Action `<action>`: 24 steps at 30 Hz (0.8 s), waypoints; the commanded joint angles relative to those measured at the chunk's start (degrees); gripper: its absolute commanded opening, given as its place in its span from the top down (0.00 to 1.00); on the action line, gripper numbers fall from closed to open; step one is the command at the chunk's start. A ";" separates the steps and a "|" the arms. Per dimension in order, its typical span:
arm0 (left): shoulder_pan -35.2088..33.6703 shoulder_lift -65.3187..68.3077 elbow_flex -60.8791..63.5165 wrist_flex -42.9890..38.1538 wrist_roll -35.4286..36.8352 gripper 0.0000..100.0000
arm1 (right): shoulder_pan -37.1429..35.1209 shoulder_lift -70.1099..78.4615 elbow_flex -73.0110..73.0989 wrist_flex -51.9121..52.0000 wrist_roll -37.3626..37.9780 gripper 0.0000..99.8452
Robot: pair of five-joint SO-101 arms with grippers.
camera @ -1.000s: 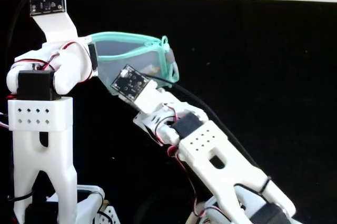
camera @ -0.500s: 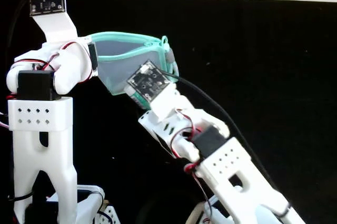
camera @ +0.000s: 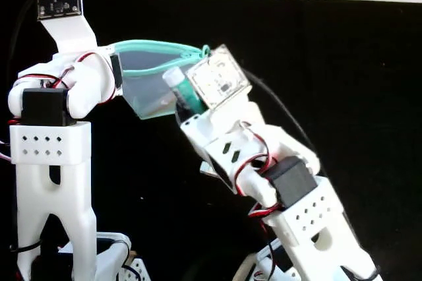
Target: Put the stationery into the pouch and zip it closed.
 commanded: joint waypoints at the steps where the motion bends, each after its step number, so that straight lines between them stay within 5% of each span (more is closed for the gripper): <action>1: 0.92 0.57 2.24 0.53 -0.35 0.99 | 0.66 1.19 -7.87 1.98 -0.70 0.99; 13: 0.92 0.57 2.24 0.53 -0.35 0.99 | 0.48 10.33 -20.62 2.33 -3.96 0.99; 24: 0.92 0.57 2.24 0.53 -0.35 0.99 | 0.48 26.59 -50.24 7.69 -3.43 0.99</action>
